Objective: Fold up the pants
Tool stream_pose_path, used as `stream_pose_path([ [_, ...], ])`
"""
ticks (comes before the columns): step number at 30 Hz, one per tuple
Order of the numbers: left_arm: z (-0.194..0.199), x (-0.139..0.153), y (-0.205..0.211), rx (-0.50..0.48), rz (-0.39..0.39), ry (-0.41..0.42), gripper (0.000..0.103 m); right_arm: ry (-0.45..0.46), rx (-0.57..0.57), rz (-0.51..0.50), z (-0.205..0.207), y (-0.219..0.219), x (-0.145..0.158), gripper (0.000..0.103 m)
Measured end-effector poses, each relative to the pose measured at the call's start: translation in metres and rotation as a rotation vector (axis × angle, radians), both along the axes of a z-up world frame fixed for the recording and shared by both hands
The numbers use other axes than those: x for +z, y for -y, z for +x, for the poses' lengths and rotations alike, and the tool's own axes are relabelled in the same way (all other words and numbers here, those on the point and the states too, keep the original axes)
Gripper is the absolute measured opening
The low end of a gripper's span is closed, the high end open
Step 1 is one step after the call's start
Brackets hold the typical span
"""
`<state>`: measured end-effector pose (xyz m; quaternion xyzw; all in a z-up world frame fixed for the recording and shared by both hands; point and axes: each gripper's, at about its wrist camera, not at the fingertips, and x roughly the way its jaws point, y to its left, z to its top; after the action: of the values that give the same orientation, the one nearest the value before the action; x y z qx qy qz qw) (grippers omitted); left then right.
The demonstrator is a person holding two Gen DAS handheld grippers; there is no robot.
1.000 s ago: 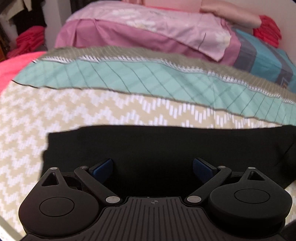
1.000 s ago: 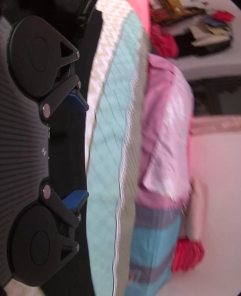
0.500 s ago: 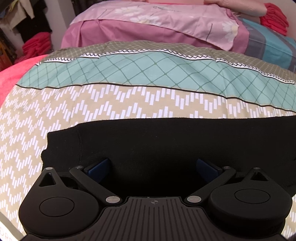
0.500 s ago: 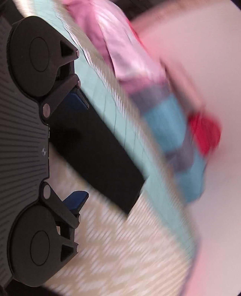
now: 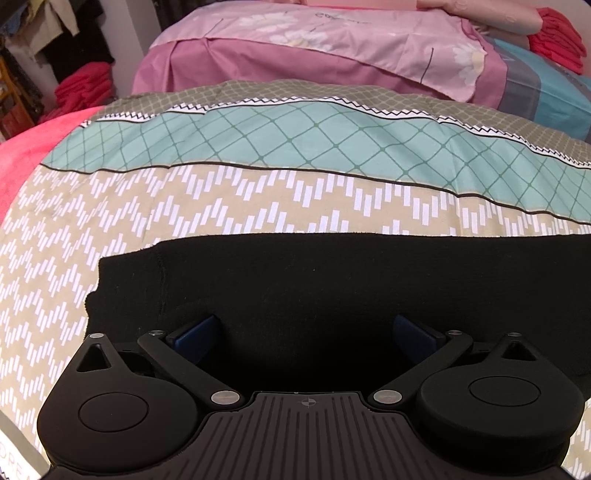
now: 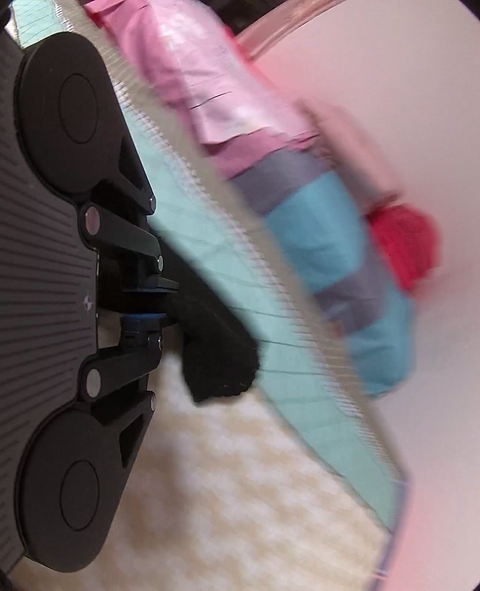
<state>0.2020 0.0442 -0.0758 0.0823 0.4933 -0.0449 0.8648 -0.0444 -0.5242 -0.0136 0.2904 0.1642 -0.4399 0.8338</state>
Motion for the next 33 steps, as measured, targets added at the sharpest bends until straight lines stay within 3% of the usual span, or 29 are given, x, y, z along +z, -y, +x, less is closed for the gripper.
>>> stream_pose_path([
  [2,0.0,-0.001,0.001,-0.001,0.006,0.002,0.103,-0.094,0.007,0.085,0.003,0.016,-0.018,0.013],
  [5,0.0,-0.001,0.0,0.001,0.005,0.001,0.103,-0.124,0.024,0.035,0.005,0.011,-0.012,0.016],
  [7,0.001,-0.001,0.0,-0.002,0.007,0.0,0.103,-0.141,-0.038,0.001,0.005,0.002,-0.005,0.032],
  [9,0.002,0.0,0.0,-0.004,0.006,-0.006,0.103,-0.223,-0.1,-0.109,0.013,-0.019,0.003,0.061],
  [13,0.001,0.0,0.0,-0.012,0.006,-0.005,0.103,-0.259,0.128,-0.213,0.04,-0.061,0.004,0.066],
  [15,0.001,0.001,-0.001,-0.017,0.003,-0.01,0.103,-0.258,0.324,-0.158,0.055,-0.073,-0.005,0.068],
  [16,0.001,0.002,-0.002,-0.019,-0.002,-0.016,0.103,-0.292,0.418,-0.096,0.063,-0.073,-0.014,0.068],
  [17,0.001,0.005,-0.003,-0.018,-0.007,-0.025,0.103,-0.37,0.431,-0.075,0.07,-0.072,-0.025,0.062],
  [18,0.0,0.008,-0.006,-0.014,-0.015,-0.031,0.103,-0.375,0.402,-0.135,0.066,-0.074,-0.026,0.055],
  [20,-0.006,0.018,-0.014,0.002,-0.027,-0.039,0.103,-0.357,0.233,-0.089,0.056,-0.066,-0.015,0.046],
  [22,-0.017,0.03,-0.026,0.013,-0.041,-0.026,0.103,-0.343,0.065,-0.076,0.042,-0.068,-0.001,0.054],
  [23,-0.024,0.036,-0.033,0.018,-0.048,-0.017,0.103,-0.347,0.038,-0.098,0.038,-0.076,0.006,0.06],
  [25,-0.041,0.048,-0.049,0.029,-0.069,-0.004,0.103,-0.345,0.133,-0.142,0.038,-0.105,0.015,0.06],
  [28,-0.069,0.054,-0.071,0.044,-0.076,0.001,0.103,-0.358,0.373,-0.184,0.054,-0.171,0.013,0.06],
  [33,-0.104,0.034,-0.096,0.048,-0.026,-0.07,0.103,-0.343,0.822,-0.161,0.087,-0.298,-0.008,0.057],
])
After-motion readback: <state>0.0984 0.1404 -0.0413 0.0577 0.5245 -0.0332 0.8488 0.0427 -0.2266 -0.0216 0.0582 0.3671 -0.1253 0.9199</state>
